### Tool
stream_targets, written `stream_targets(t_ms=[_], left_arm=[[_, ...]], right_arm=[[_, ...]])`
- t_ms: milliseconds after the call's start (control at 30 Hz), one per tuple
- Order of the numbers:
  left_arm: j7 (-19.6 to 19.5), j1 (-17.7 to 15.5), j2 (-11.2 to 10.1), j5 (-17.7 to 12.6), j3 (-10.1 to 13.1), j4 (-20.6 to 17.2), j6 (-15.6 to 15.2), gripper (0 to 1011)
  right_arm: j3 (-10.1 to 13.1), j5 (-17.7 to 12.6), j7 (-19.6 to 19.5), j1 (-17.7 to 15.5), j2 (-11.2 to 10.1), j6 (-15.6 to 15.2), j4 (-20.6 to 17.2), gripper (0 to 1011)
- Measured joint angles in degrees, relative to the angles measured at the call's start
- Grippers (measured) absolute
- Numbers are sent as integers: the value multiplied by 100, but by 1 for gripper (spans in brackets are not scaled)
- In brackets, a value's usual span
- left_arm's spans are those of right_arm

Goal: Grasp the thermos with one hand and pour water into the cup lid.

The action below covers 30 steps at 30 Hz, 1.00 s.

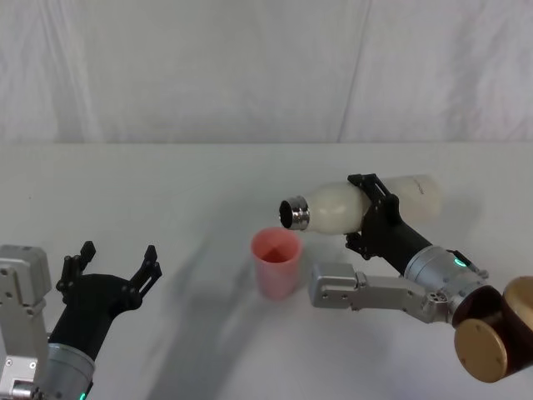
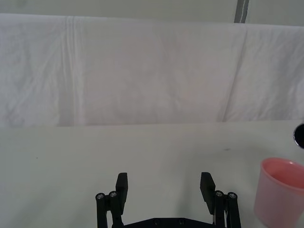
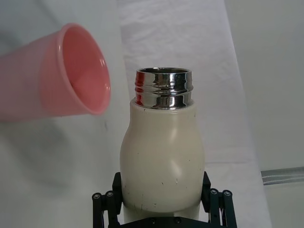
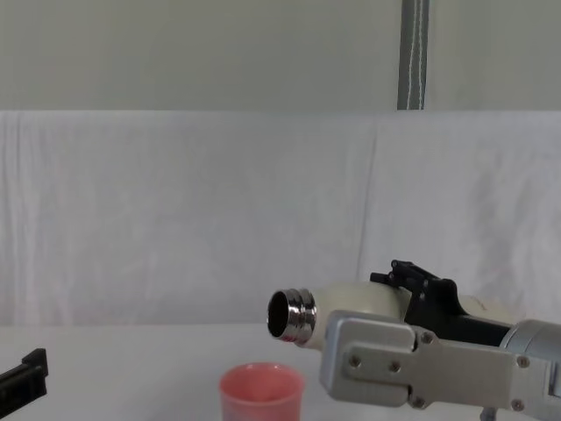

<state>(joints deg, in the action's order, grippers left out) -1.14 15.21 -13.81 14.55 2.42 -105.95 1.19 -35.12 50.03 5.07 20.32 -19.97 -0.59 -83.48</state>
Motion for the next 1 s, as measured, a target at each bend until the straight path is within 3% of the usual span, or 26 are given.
stream_targets(t_ms=[1000], left_arm=[[0,0,0,0,0,0,0,1001]], right_arm=[[-2,20,-9,0,-3,-9,1,951]])
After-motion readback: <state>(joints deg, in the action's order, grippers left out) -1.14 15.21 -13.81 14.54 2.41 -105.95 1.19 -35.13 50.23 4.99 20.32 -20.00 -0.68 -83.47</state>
